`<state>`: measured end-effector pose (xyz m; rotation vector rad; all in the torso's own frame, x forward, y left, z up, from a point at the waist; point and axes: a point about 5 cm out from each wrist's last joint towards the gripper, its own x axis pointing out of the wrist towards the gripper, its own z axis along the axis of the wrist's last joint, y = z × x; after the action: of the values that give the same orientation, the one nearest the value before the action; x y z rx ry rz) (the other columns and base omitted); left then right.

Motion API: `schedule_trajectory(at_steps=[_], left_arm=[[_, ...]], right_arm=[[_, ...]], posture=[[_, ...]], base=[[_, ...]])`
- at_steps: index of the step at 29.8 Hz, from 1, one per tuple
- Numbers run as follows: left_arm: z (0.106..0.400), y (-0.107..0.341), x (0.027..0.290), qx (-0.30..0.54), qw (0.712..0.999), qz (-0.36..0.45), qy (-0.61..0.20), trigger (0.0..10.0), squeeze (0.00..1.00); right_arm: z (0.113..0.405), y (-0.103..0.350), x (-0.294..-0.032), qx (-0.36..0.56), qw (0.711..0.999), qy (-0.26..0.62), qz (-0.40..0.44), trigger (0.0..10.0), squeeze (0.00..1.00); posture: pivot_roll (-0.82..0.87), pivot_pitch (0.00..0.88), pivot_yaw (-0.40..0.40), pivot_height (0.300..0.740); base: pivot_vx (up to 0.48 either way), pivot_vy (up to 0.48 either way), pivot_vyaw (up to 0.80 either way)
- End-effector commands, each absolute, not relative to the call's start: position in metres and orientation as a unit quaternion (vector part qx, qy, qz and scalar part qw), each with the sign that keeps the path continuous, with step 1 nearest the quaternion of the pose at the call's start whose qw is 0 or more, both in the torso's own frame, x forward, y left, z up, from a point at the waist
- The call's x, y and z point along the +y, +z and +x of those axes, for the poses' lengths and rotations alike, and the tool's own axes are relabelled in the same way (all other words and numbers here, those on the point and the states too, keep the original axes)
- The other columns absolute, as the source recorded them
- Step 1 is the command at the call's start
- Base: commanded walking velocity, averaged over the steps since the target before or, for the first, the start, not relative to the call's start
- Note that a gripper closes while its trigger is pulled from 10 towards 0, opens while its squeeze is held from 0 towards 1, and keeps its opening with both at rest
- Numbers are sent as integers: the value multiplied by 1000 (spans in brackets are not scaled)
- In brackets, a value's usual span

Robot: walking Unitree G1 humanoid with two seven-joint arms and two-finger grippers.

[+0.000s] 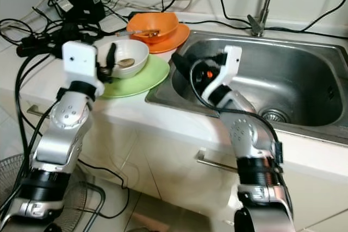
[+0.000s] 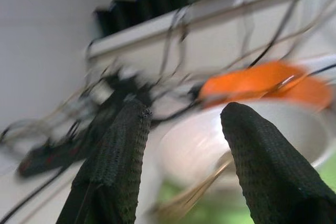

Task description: Kitchen organization

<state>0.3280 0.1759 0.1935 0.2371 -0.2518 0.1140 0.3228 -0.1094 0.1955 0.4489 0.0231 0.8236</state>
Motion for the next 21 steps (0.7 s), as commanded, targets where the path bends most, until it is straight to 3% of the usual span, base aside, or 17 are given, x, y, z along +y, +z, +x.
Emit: schedule_trajectory(at_steps=[1, 14, 21], left_arm=[[328, 186, 187, -110, 983, 115, 88, 10000, 0], [339, 157, 184, -65, 989, 117, 62, 10000, 0], [345, 165, 183, -94, 985, 128, 61, 10000, 0]], right_arm=[[311, 196, -97, 30, 872, 453, 183, 10000, 0], [301, 191, -104, 65, 881, 444, 153, 10000, 0], [302, 196, -103, 51, 885, 435, 154, 10000, 0]], posture=[[-71, 15, 78, 740], [-93, 18, 77, 740], [-95, 11, 79, 740]], base=[[0, 0, 0], [0, 0, 0], [0, 0, 0]])
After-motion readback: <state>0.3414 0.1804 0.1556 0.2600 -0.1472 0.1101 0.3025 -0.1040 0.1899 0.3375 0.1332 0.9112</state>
